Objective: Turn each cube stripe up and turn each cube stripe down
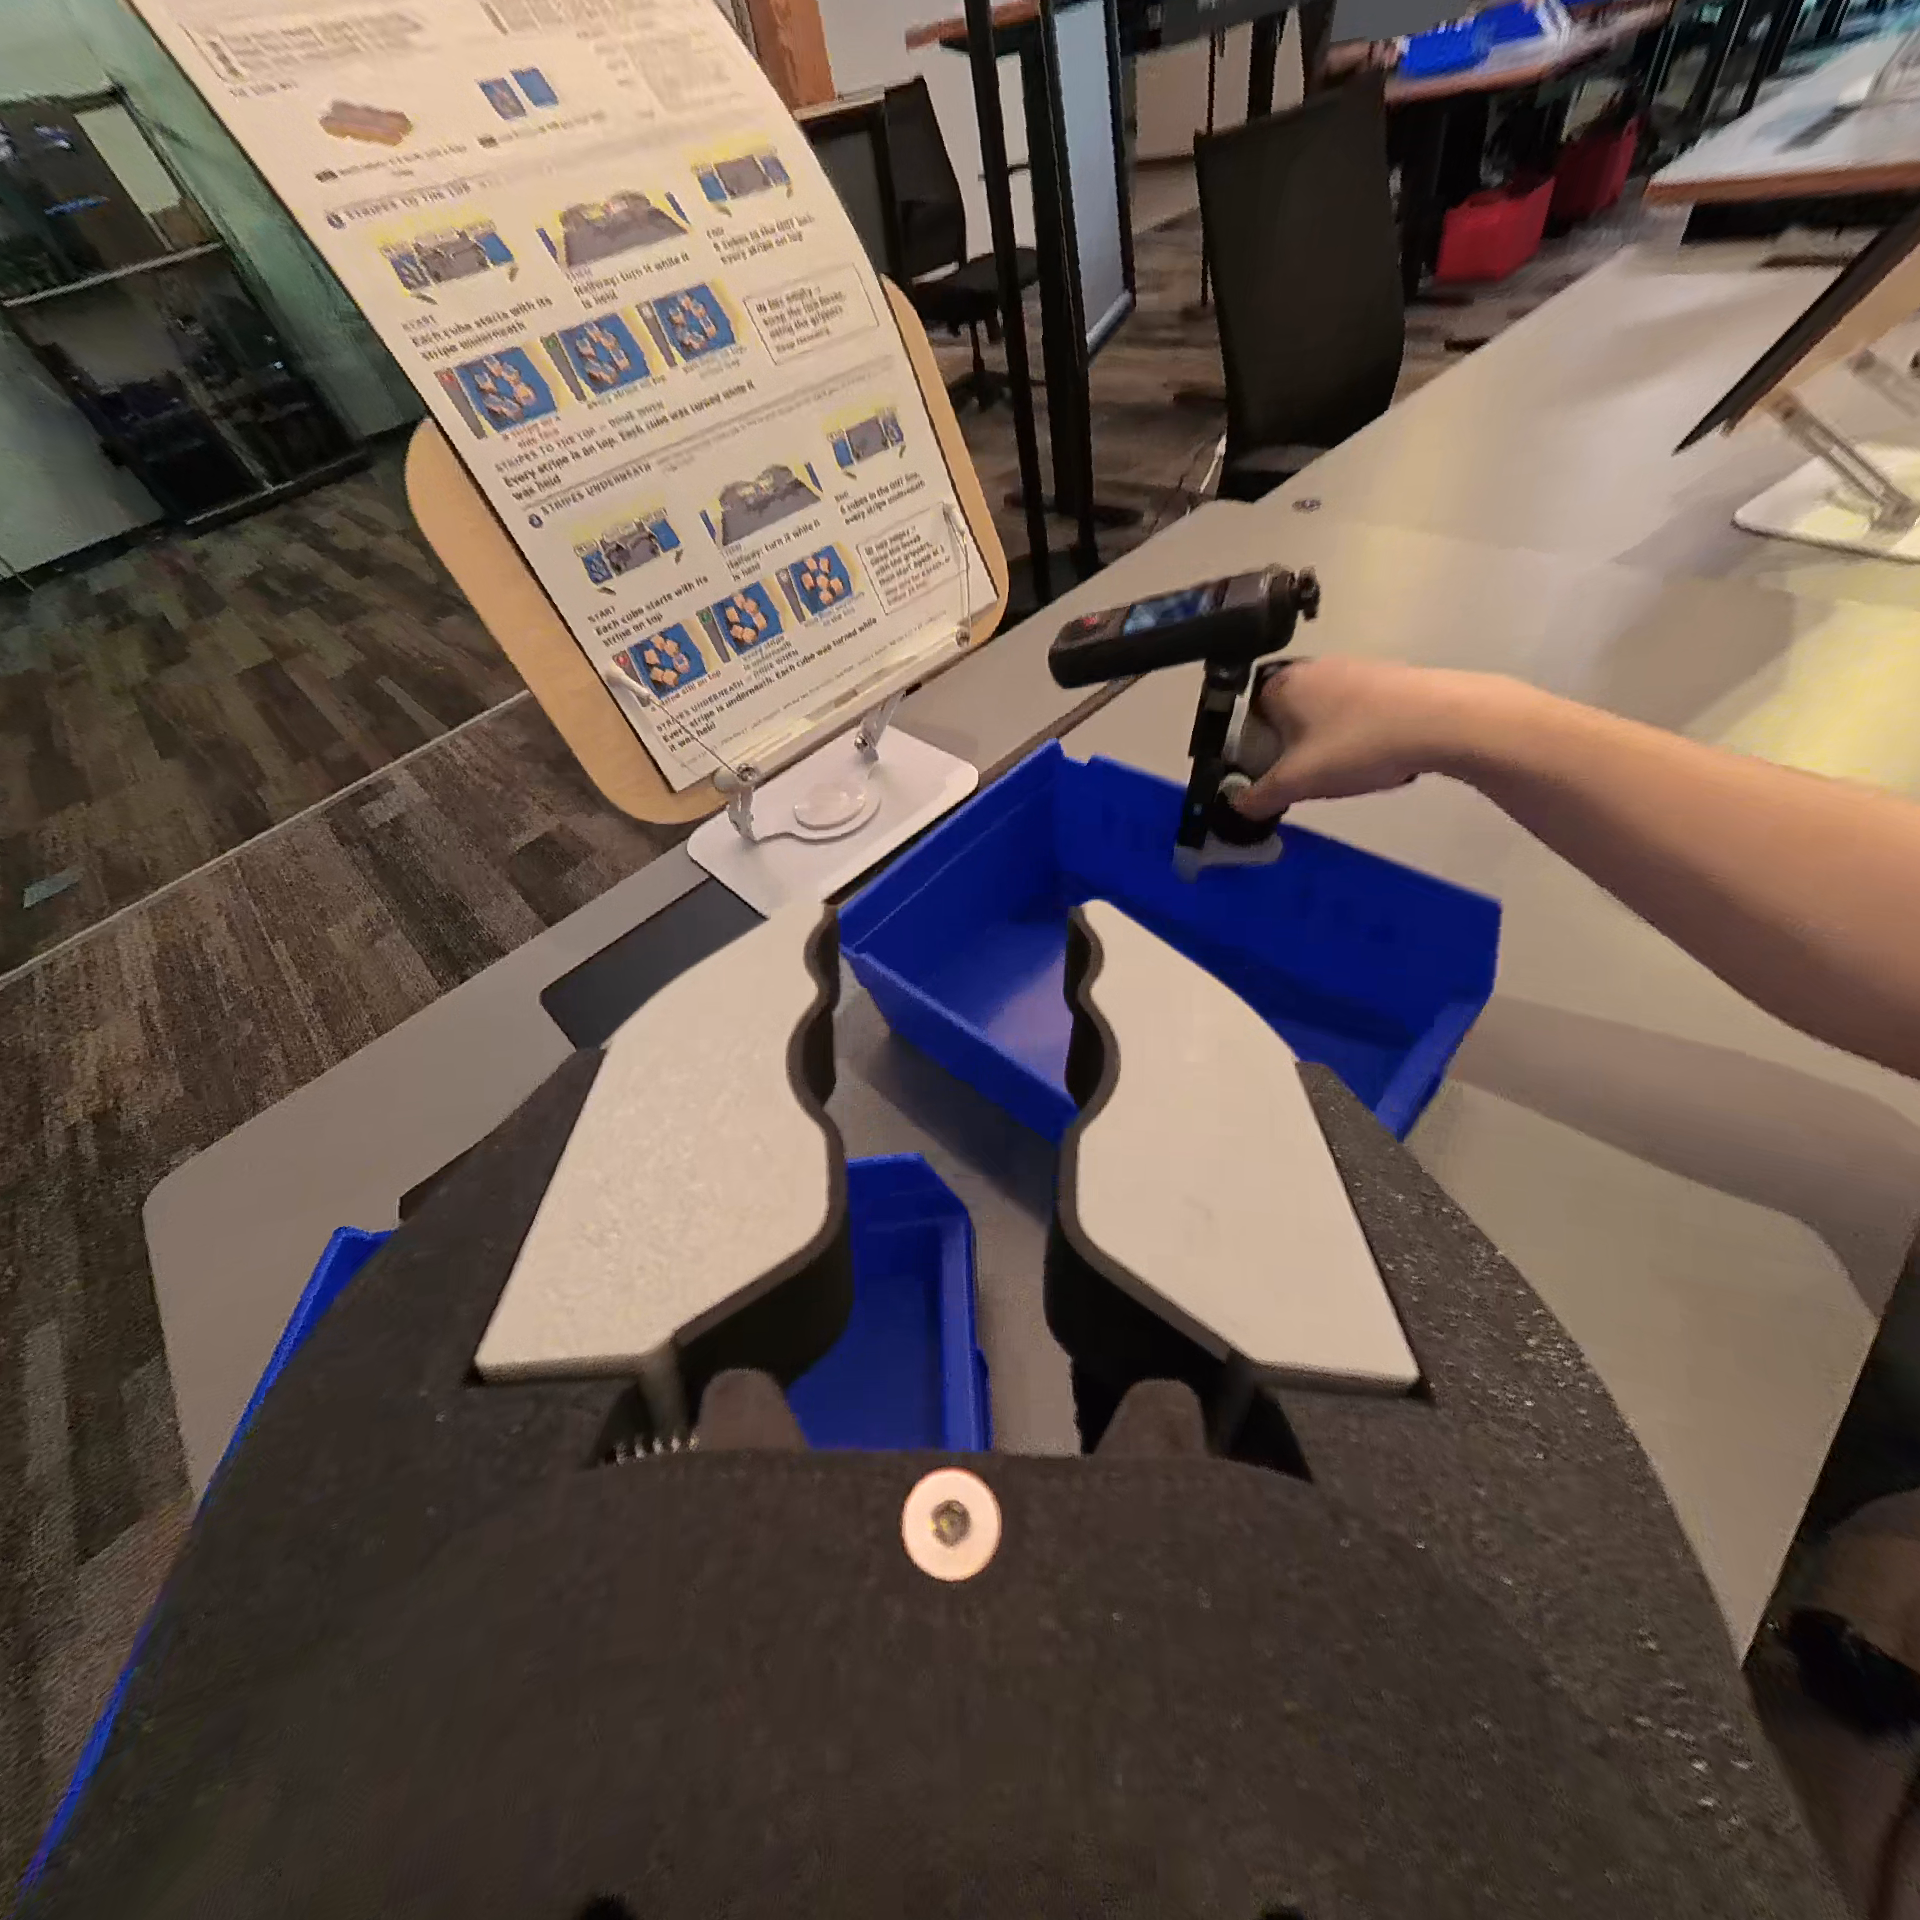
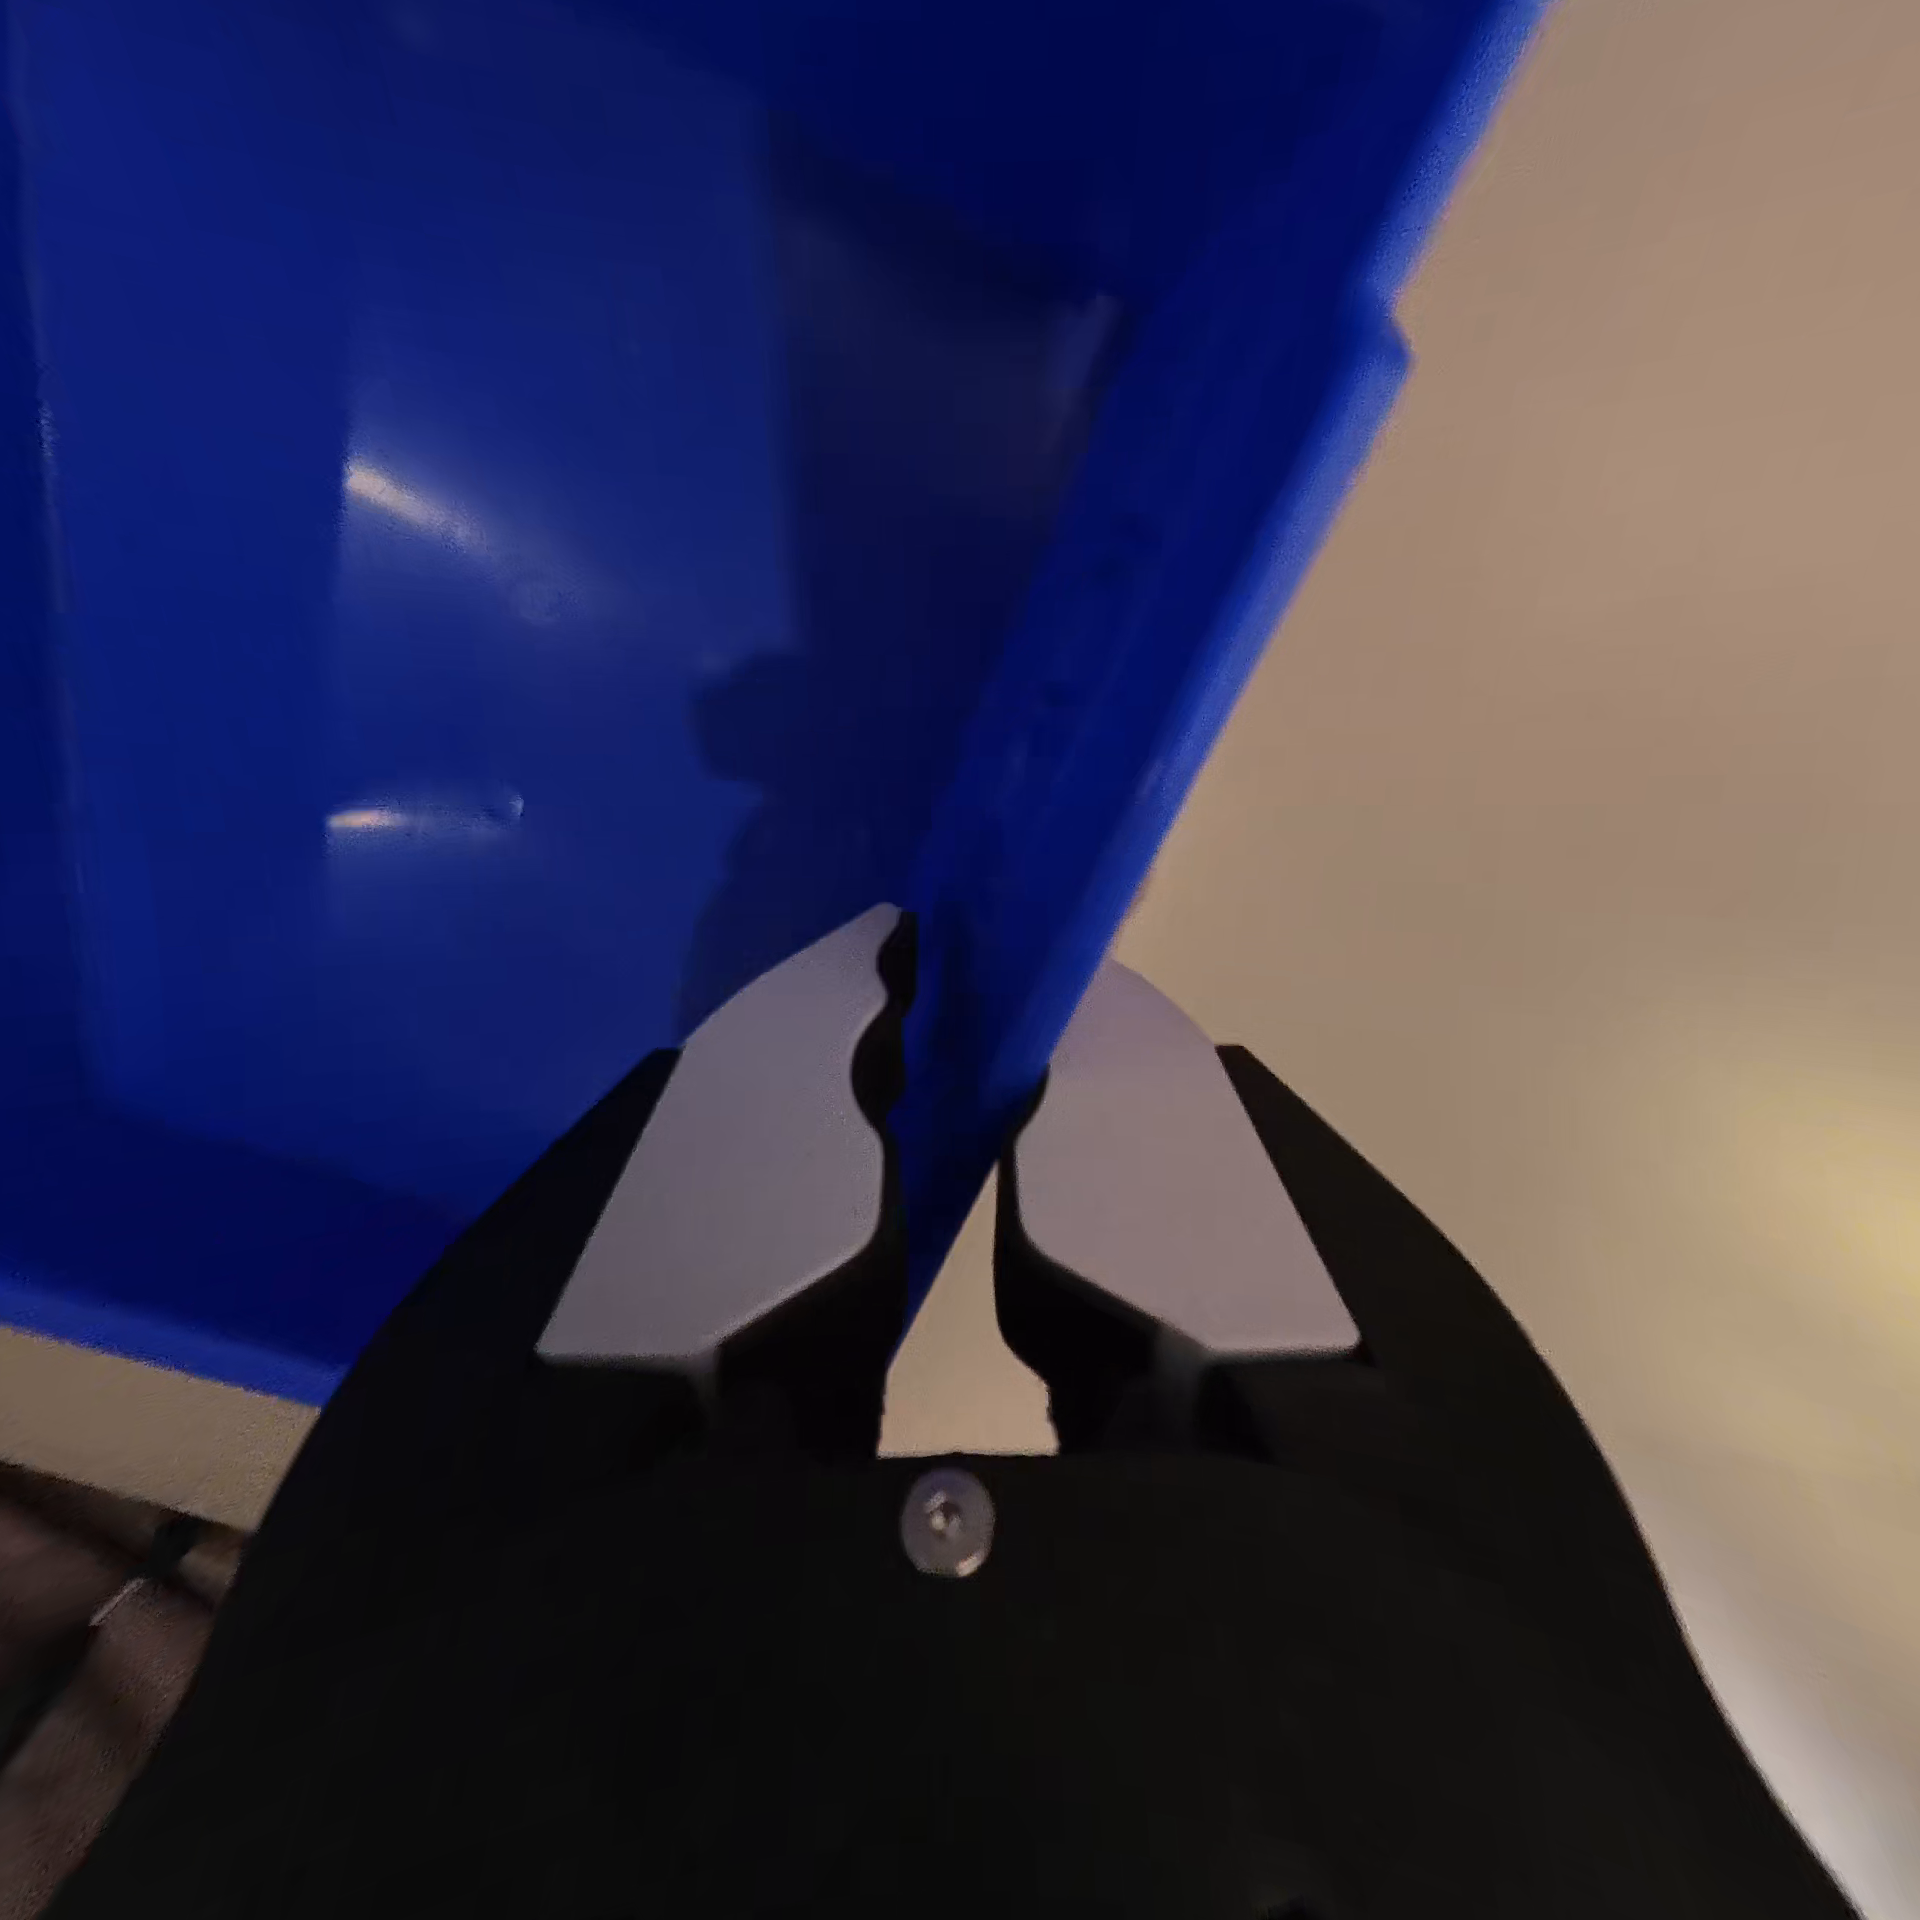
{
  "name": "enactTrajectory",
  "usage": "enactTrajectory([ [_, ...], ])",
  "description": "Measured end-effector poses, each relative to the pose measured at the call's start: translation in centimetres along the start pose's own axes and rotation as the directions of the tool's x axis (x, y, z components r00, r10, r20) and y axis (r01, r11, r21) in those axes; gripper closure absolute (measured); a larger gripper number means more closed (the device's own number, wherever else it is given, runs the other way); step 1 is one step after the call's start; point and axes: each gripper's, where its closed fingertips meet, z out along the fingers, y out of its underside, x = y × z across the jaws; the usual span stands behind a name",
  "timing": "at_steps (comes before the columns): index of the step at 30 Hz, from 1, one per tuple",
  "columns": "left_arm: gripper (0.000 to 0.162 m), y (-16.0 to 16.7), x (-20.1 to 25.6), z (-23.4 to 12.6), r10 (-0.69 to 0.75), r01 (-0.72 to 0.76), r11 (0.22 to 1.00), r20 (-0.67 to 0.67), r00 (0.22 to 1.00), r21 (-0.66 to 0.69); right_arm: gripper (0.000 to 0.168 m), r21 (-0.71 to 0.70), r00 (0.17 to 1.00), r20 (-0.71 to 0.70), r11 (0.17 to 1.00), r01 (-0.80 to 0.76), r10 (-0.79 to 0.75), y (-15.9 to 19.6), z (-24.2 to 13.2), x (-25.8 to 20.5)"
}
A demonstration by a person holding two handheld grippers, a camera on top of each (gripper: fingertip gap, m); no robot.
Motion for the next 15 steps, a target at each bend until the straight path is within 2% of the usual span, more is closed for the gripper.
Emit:
enactTrajectory([
  [7, 0.121, 0.3, 1.3, 2.6, 0.057, -0.057, 0.996, -0.006, 0.998, -0.073, 0.16, -0.037, 0.987, 0.136, 0.996, -0.079, 0.084, 1.8, -0.5, 5.8],
  [11, 0.123, -0.1, 0.7, 4.4, 0.066, -0.06, 0.994, 0.069, 0.995, -0.089, 0.16, -0.012, 0.993, 0.052, 0.995, -0.103, 0.103, 3.5, -1.0, 12.6],
  [13, 0.123, 0.4, 1.4, 5.3, 0.078, -0.072, 0.989, 0.042, 0.996, -0.127, 0.16, 0.002, 0.992, -0.013, 0.992, -0.128, 0.128, 4.8, -1.3, 16.8],
  [15, 0.123, 0.8, 1.9, 6.2, 0.094, -0.089, 0.983, 0.027, 0.995, -0.162, 0.16, 0.004, 0.98, -0.008, 0.98, -0.2, 0.2, 6.5, -1.7, 20.2],
])
